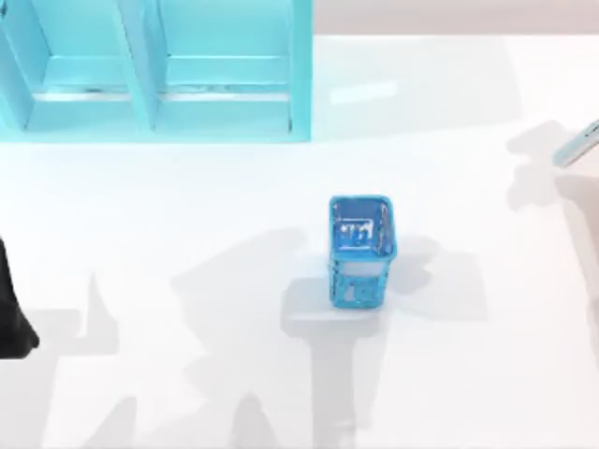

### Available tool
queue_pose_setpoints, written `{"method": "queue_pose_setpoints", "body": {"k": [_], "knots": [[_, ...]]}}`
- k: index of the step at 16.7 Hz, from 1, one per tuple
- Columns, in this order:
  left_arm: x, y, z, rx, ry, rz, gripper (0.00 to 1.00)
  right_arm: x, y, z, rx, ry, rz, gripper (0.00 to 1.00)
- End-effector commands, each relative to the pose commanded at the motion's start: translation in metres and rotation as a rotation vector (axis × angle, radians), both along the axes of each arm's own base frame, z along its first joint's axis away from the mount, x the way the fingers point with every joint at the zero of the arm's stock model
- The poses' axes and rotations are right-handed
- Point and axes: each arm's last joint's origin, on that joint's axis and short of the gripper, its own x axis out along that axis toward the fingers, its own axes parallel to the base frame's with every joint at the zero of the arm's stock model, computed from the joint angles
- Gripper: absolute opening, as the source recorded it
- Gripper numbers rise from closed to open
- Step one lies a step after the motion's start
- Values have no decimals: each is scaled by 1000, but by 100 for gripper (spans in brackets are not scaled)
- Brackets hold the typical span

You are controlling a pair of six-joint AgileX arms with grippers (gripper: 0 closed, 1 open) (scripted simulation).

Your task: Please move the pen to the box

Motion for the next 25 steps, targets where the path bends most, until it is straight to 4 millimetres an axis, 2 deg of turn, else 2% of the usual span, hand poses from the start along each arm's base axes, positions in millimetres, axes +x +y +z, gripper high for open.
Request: {"method": "queue_pose_setpoints", "body": {"k": [4, 8, 10, 16, 22, 25], "knots": [[0, 0, 0, 0, 0, 0, 100, -31, -55, 27, -165, 121, -177, 0], [0, 0, 0, 0, 0, 0, 100, -62, -88, 46, -279, 217, -296, 0], [0, 0, 0, 0, 0, 0, 100, -68, -93, 48, -298, 231, -316, 0], [0, 0, 0, 0, 0, 0, 100, -65, -91, 43, -293, 236, -311, 0], [0, 0, 0, 0, 0, 0, 100, -54, -92, -7, -296, 227, -315, 0], [0, 0, 0, 0, 0, 0, 100, -53, -91, -15, -298, 231, -316, 0]]}}
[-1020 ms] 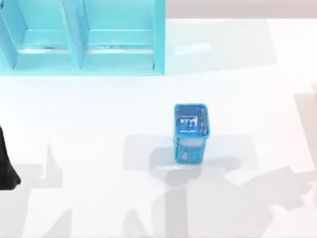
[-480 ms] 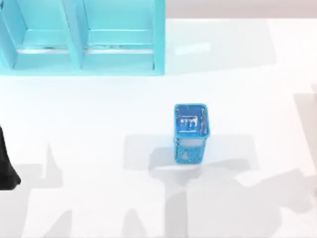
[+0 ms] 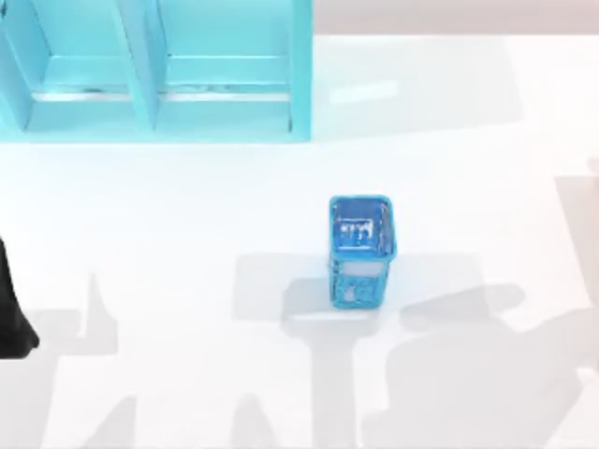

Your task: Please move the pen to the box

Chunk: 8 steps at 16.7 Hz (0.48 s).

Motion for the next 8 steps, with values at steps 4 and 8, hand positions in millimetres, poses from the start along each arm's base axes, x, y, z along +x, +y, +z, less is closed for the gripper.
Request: {"method": "queue_pose_setpoints", "body": {"k": [4, 8], "knots": [[0, 0, 0, 0, 0, 0, 100, 0, 0, 0, 0, 0, 0, 15], [0, 0, 0, 0, 0, 0, 100, 0, 0, 0, 0, 0, 0, 45]]}}
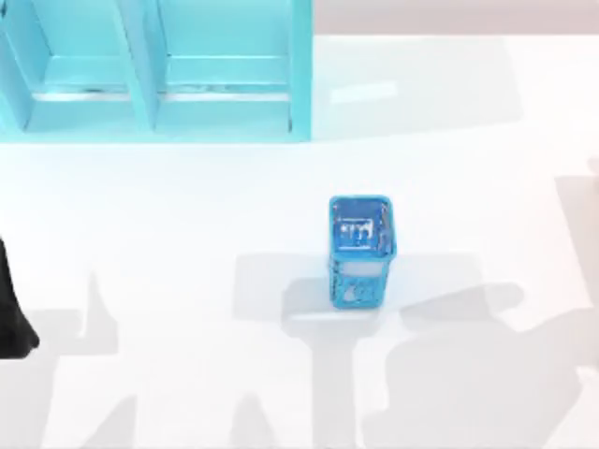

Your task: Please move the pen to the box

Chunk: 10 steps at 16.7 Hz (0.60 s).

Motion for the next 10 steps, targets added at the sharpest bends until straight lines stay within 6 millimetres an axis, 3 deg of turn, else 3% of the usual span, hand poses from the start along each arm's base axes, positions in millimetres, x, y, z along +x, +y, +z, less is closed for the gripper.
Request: {"method": "queue_pose_setpoints", "body": {"k": [7, 10], "knots": [[0, 0, 0, 0, 0, 0, 100, 0, 0, 0, 0, 0, 0, 98], [0, 0, 0, 0, 0, 0, 100, 0, 0, 0, 0, 0, 0, 100]]}}
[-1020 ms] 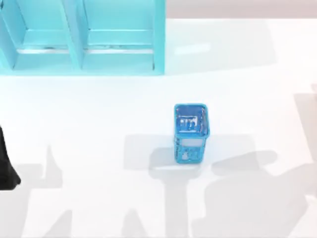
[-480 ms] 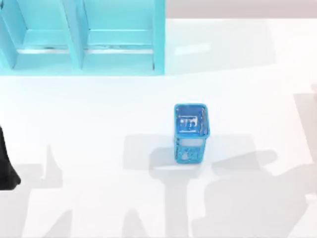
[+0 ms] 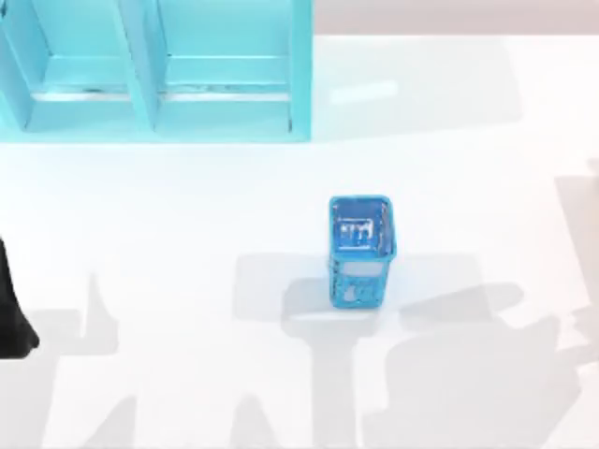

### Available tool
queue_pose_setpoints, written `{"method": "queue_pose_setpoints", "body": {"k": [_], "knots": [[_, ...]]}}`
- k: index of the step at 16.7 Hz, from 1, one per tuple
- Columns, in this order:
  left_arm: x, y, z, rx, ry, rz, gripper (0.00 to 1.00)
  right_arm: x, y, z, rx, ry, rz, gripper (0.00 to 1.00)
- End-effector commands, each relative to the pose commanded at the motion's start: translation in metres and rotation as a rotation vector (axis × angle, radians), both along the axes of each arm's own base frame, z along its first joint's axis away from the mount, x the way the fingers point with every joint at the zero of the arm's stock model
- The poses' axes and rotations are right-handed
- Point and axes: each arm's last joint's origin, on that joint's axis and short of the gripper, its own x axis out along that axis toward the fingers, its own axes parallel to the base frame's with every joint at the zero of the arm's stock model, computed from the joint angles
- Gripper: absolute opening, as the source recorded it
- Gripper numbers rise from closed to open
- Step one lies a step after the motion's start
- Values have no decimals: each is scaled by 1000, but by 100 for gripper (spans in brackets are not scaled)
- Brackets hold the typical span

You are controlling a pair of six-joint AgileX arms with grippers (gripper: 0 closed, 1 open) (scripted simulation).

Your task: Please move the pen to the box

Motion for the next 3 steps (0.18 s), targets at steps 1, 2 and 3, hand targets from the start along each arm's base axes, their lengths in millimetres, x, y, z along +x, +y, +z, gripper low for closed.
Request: {"method": "queue_pose_setpoints", "body": {"k": [1, 2, 3], "knots": [[0, 0, 0, 0, 0, 0, 100, 0, 0, 0, 0, 0, 0, 100], [0, 0, 0, 0, 0, 0, 100, 0, 0, 0, 0, 0, 0, 100], [0, 0, 0, 0, 0, 0, 100, 0, 0, 0, 0, 0, 0, 100]]}}
